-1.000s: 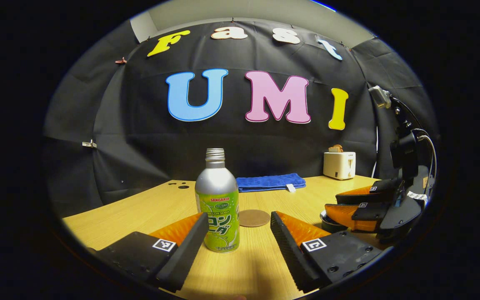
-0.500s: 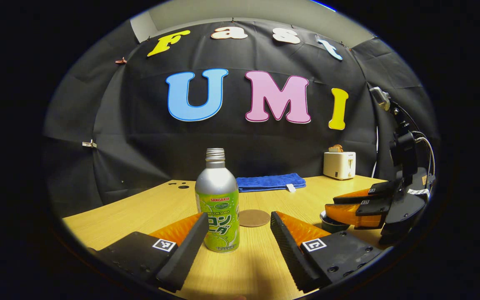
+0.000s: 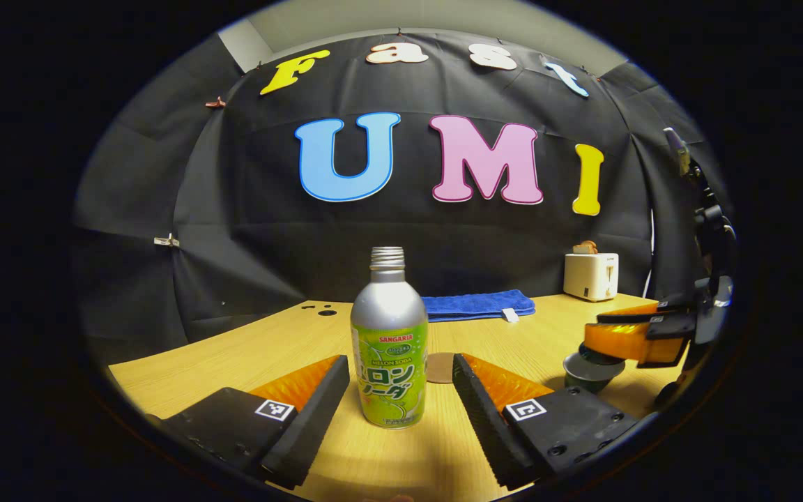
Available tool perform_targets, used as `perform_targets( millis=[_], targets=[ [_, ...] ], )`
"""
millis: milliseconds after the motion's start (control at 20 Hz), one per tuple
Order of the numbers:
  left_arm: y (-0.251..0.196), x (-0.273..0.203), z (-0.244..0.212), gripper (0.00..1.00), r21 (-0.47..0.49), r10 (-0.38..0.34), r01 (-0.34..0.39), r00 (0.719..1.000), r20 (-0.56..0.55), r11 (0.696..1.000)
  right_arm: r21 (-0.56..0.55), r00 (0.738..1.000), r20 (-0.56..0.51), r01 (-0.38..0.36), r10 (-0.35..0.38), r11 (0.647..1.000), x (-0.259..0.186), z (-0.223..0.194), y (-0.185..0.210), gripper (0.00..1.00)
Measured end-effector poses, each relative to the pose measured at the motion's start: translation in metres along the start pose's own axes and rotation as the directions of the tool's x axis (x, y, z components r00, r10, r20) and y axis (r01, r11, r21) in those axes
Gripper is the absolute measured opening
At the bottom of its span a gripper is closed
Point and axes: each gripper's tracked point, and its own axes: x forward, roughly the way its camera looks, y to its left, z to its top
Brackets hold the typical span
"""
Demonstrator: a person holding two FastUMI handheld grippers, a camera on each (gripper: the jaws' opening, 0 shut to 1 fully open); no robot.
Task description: Open the teacup lid with one hand, grasp the water bottle and pour water into the teacup with the other hand; after pouring, place the water bottle on the coaster and then close the teacup lid.
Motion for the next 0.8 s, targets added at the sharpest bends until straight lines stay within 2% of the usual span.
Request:
perform_targets(
  millis=[250,400,650,750,800],
  targets=[
    [0.003,0.026,0.0,0.94,0.001,-0.017,0.017,1.0,0.002,1.0,0.055,0.997,0.053,0.047,-0.05,0.997,-0.021,0.01,-0.039,0.28],
    [0.0,0.044,0.001,0.94,0.003,-0.041,0.041,0.999,0.004,0.999,0.076,0.994,0.05,0.092,-0.096,0.993,-0.032,-0.002,-0.067,0.28],
    [-0.001,0.063,0.001,0.94,0.004,-0.046,0.046,0.999,0.007,0.999,0.101,0.991,0.043,0.122,-0.127,0.987,-0.038,-0.02,-0.092,0.28],
    [0.0,0.066,0.0,0.9,0.003,-0.037,0.037,0.999,0.005,0.999,0.115,0.989,0.07,0.121,-0.13,0.986,-0.04,-0.016,-0.096,0.28],
    [0.0,0.067,0.001,0.84,0.004,-0.036,0.036,0.999,0.007,0.999,0.114,0.987,0.086,0.126,-0.136,0.985,-0.039,-0.013,-0.1,0.28]
  ],
)
